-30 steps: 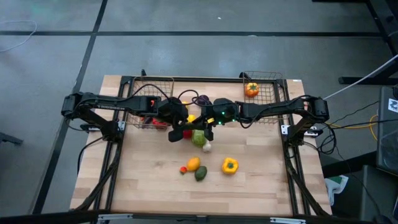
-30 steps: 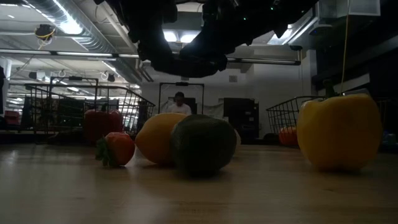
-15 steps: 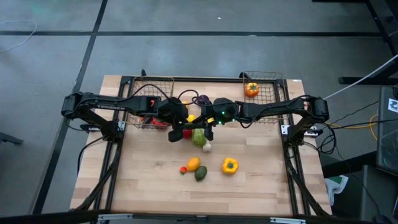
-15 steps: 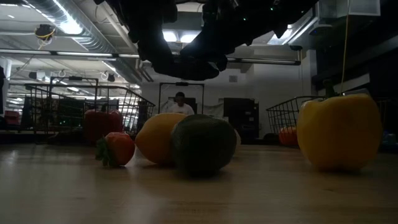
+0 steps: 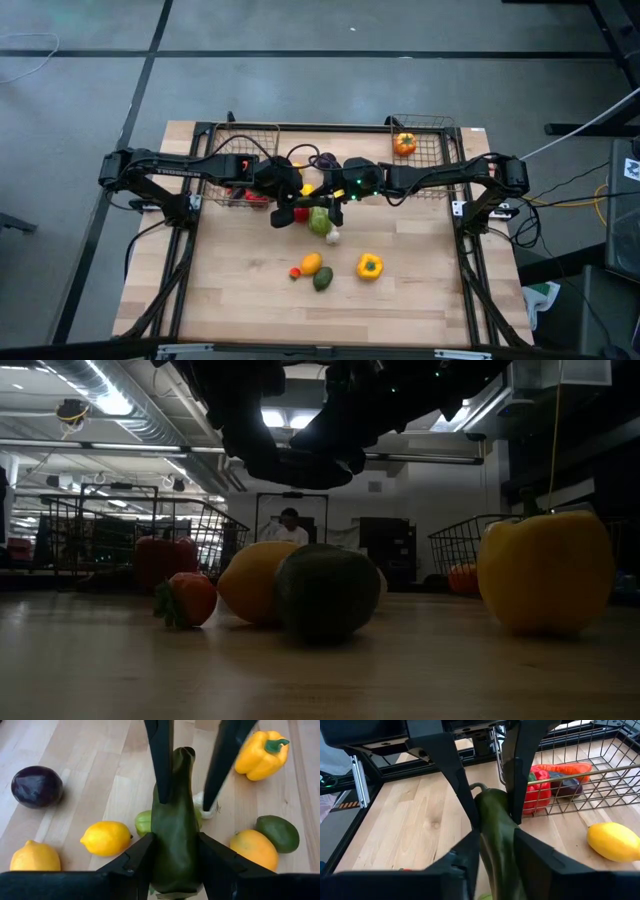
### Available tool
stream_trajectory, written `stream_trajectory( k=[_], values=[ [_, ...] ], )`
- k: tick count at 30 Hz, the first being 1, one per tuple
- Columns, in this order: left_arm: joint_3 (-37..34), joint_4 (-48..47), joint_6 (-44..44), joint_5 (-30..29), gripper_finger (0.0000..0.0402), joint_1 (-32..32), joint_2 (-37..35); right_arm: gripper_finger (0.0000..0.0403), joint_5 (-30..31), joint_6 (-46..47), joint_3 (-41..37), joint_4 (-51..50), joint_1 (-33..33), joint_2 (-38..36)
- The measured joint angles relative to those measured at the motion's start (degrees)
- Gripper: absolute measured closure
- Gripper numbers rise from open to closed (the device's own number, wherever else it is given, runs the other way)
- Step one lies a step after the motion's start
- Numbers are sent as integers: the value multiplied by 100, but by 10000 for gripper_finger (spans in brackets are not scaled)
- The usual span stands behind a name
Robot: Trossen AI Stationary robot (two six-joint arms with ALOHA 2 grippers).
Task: Sort produce into baskets
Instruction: Put the green chili pepper into the left gold wire basket
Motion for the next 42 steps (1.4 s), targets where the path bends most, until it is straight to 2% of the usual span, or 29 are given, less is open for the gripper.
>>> stream_trajectory(
  k=[6, 11, 20, 26, 30, 36, 42],
  values=[
    [1, -2, -2, 1, 268, 20, 0, 200, 0, 0, 0, -8, 0, 0],
    [2, -210, -7, -47, 268, 223, -83, 170, -46, -15, 4, -352, -109, -204],
    [42, -947, 2, -681, 268, 925, -652, 166, 16, -312, 7, -1483, -687, -1060],
    [46, -1676, -17, -1628, 268, 1485, -1260, 166, 298, -359, 7, -2226, -1021, -1439],
    [48, -2368, -388, -2364, 268, 1822, -1594, 166, 467, -545, 5, -2641, -1159, -1513],
    [-214, -3329, -1307, -2466, 268, 2241, -1792, 166, 522, -595, 2, -2922, -1204, -1483],
    [-880, -3250, -1859, -2464, 268, 2418, -1789, 166, 520, -599, 0, -2938, -1202, -1480]
  ],
)
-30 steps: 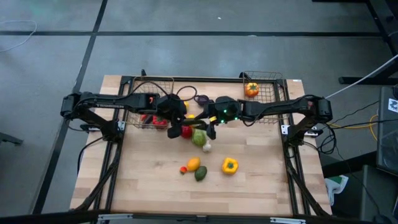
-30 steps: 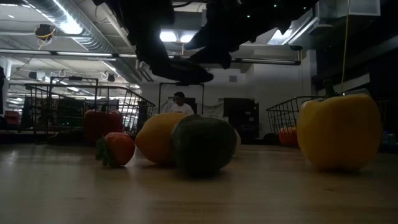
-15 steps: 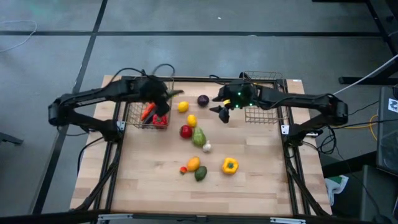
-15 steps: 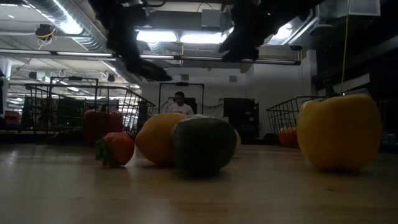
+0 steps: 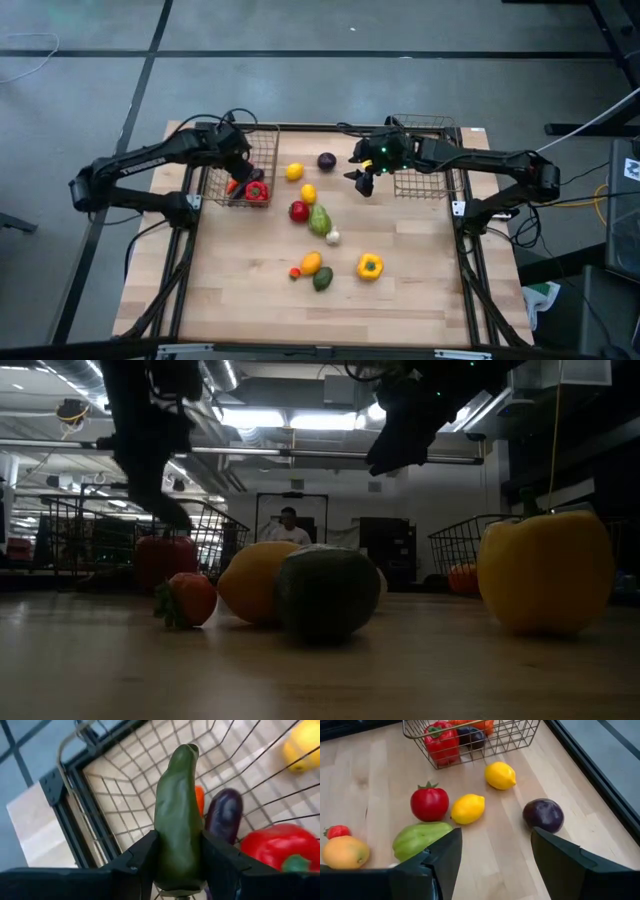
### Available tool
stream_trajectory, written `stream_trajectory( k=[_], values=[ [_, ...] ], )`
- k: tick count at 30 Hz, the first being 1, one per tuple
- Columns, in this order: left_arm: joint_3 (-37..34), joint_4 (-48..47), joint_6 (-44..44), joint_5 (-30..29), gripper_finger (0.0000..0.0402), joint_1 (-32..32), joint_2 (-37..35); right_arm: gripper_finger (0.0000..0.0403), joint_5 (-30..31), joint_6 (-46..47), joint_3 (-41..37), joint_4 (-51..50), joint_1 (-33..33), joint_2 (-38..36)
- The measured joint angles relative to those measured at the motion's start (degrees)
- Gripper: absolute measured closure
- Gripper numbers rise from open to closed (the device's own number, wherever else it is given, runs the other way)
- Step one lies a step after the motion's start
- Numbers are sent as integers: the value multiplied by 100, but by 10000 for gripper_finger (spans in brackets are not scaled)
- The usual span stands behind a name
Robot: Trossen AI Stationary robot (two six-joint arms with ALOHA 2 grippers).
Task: Sort produce into baskets
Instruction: Put the green chili pepper into the left gold wire basket
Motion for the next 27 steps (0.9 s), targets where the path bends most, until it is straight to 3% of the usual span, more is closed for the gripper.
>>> stream_trajectory(
  k=[7, 16, 27],
  values=[
    [-512, 204, -416, -4, 268, 157, -1, 166, -2, 0, 0, 10, 0, 1],
    [-1082, 1045, -391, -17, 268, 399, 2, 166, -2, 0, 0, 13, 0, 2],
    [-1376, 1218, -301, -17, 266, 666, 21, 166, -2, 0, 0, 11, 0, 2]
  ],
)
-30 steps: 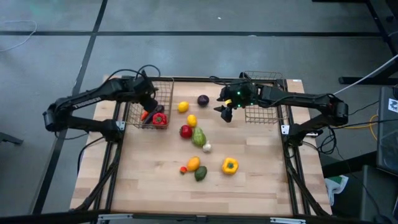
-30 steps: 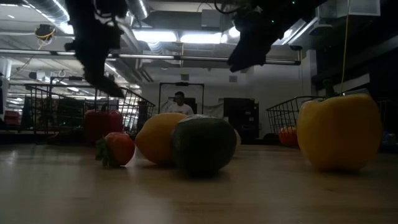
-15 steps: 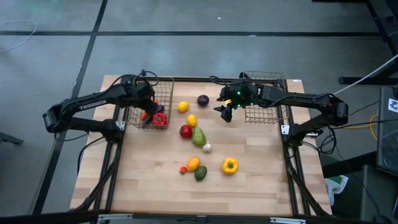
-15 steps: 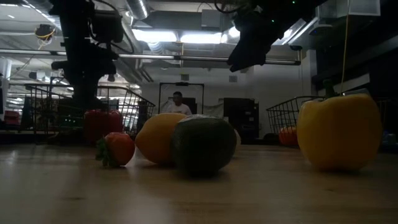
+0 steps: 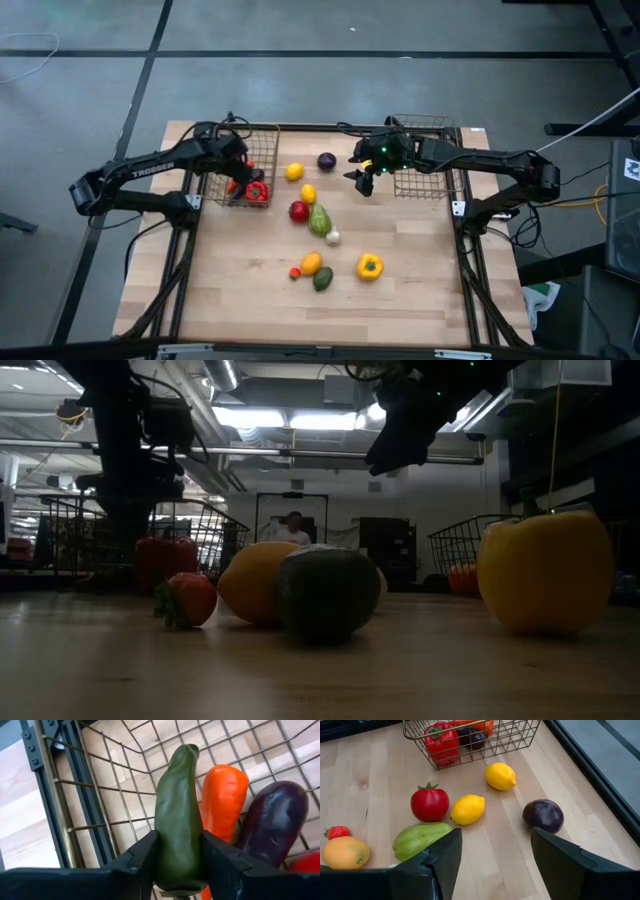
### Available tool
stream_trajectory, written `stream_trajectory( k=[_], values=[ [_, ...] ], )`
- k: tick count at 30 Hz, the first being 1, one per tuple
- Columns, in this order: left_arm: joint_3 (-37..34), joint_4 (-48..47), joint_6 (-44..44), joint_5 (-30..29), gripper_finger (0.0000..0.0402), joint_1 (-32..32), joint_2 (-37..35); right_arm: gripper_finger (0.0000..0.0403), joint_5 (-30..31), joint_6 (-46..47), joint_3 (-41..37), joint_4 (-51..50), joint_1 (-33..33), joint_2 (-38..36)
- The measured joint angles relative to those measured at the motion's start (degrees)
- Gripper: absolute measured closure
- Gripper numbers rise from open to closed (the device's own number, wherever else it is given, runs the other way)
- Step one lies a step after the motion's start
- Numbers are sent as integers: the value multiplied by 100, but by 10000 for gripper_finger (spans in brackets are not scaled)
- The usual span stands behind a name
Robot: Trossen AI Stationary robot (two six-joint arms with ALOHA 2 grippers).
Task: Sort produce into baskets
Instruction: Put the green chili pepper into the left gold wire basket, then put the bottom lemon into the right gold wire basket
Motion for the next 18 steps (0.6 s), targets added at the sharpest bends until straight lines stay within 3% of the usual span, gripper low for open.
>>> stream_trajectory(
  k=[11, 18],
  values=[
    [0, 1, -82, 15, 185, 180, 2, 166, 0, 0, 0, 0, 0, 0],
    [0, 217, -94, 17, 172, 184, 2, 166, 0, 0, 0, 0, 0, 2]
  ],
)
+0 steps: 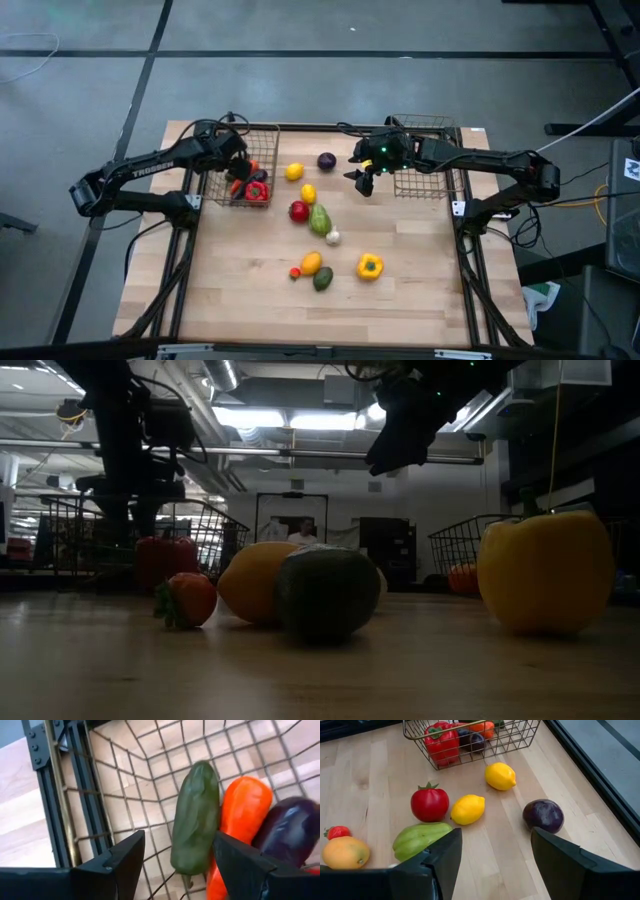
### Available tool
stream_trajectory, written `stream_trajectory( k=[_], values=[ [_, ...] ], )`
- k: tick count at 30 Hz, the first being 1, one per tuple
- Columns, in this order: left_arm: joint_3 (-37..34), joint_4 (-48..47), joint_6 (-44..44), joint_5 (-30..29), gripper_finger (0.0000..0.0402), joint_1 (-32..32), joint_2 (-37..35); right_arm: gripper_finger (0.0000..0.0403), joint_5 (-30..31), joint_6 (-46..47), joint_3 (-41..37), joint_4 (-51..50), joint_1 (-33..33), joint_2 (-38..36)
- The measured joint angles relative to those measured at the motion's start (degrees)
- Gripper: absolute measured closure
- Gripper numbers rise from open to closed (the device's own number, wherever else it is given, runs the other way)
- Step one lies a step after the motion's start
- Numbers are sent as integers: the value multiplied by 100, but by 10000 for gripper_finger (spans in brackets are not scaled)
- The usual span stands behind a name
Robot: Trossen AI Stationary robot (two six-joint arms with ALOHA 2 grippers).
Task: Sort produce into baskets
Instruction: Put the bottom lemon into the right gold wire basket
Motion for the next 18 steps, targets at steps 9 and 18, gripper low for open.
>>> stream_trajectory(
  k=[9, 18],
  values=[
    [0, 533, 304, 4, 172, 0, 0, 166, -3, 0, 0, 0, 4, 0],
    [0, 663, 457, 4, 172, -2, 2, 166, -1192, -188, 0, -2, 32, 0]
  ],
)
